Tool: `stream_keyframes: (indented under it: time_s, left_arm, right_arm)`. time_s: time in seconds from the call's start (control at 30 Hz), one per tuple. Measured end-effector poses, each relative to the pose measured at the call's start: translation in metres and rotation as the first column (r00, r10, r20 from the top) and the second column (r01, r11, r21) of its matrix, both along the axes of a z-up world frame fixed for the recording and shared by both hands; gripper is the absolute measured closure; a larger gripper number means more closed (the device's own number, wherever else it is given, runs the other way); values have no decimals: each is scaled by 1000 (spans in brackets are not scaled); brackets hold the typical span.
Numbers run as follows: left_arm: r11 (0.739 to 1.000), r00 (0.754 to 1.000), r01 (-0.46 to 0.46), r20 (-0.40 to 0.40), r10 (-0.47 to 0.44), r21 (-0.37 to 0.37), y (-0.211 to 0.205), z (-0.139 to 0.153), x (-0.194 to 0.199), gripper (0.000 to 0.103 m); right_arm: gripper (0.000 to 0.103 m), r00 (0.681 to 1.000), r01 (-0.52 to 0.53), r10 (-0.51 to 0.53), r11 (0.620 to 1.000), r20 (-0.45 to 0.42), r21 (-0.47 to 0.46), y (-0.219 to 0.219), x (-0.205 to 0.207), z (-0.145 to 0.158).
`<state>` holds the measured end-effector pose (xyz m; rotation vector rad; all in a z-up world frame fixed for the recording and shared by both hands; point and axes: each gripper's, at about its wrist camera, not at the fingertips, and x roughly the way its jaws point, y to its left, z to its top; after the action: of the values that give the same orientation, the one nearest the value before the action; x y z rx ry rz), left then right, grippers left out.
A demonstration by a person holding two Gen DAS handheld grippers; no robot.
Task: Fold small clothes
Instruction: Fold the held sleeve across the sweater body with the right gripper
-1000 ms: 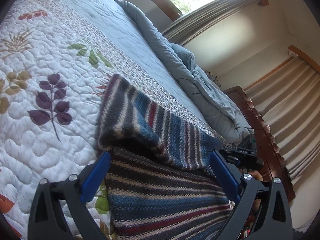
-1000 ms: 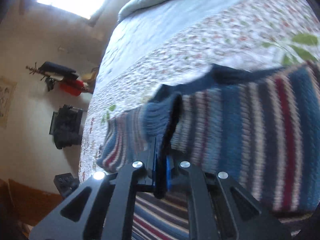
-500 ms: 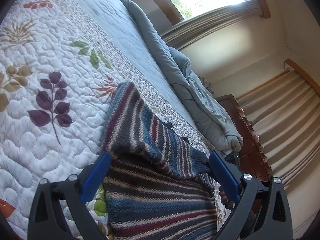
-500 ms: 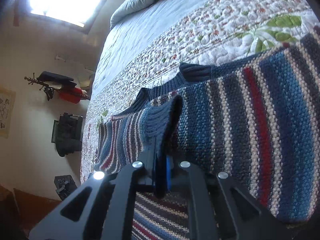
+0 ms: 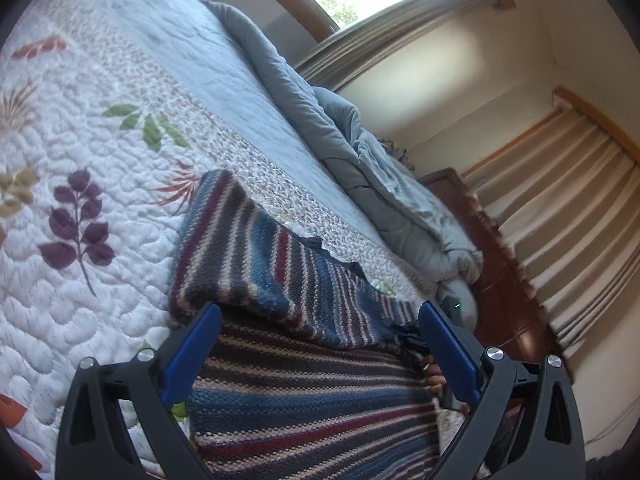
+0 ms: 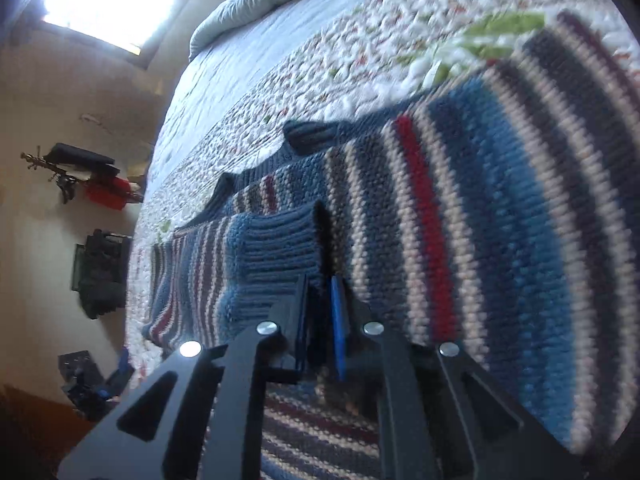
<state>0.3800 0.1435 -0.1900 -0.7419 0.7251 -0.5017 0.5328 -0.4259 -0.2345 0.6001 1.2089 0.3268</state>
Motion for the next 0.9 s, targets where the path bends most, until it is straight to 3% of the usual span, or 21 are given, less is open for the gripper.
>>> stream_keyframes:
  time_s: [0.1, 0.23, 0.37, 0.43, 0.5, 0.63, 0.73, 0.9]
  left_arm:
    - [998, 1000, 28, 5, -28, 56, -12, 14, 12, 4]
    - [990, 991, 131, 1, -131, 48, -40, 26, 46, 4]
    - [981, 976, 195, -93, -196, -13, -60, 3, 83, 4]
    - [981, 967, 196, -164, -193, 2, -63, -18, 93, 4]
    - [983, 961, 181, -216, -171, 28, -60, -37, 94, 4]
    - [981, 956, 191, -232, -180, 27, -52, -55, 87, 4]
    - [978, 954, 205, -230, -190, 44, -53, -55, 84, 4]
    - [974, 953, 214, -236, -192, 72, -56, -59, 84, 4]
  right_arm:
    - [90, 997, 11, -5, 997, 81, -72, 0, -10, 26]
    - [90, 985, -52, 56, 998, 164, -28, 26, -17, 46]
    - [90, 987, -100, 97, 995, 130, 14, 53, -12, 27]
    - [90, 990, -101, 100, 995, 98, 4, 59, -12, 14]
    - [99, 993, -90, 90, 996, 70, 0, 54, -16, -2]
    - [103, 997, -59, 58, 998, 55, 23, 40, -17, -8]
    - [87, 993, -49, 50, 999, 102, -17, 44, -14, 11]
    - [83, 989, -39, 39, 999, 142, 1, 62, 13, 23]
